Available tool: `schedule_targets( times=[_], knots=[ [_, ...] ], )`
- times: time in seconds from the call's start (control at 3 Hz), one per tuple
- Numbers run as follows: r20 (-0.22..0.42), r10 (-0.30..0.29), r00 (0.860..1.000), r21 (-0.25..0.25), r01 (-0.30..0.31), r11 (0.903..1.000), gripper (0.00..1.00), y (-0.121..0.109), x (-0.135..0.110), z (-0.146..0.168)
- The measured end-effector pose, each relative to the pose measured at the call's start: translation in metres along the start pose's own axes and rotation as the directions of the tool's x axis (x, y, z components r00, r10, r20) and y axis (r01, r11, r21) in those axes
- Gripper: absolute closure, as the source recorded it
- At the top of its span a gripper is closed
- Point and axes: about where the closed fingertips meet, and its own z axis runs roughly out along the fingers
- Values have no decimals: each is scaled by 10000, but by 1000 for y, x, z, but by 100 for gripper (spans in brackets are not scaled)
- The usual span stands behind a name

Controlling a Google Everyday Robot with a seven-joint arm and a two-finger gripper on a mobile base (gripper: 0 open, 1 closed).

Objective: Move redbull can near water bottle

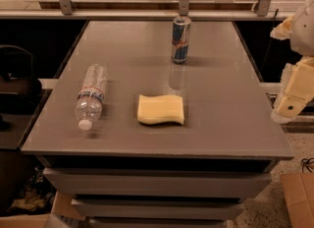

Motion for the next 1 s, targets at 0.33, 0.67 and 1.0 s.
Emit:
schedule_targets(
  times=[0.33,0.67,1.0],
  knots=[
    [1,0,10000,2,0,10000,0,0,0,0],
    [484,116,9988,247,-128,9996,0,-17,-11,7],
    [1326,393,9904,589,-474,9971,0,-51,-34,28]
  ],
)
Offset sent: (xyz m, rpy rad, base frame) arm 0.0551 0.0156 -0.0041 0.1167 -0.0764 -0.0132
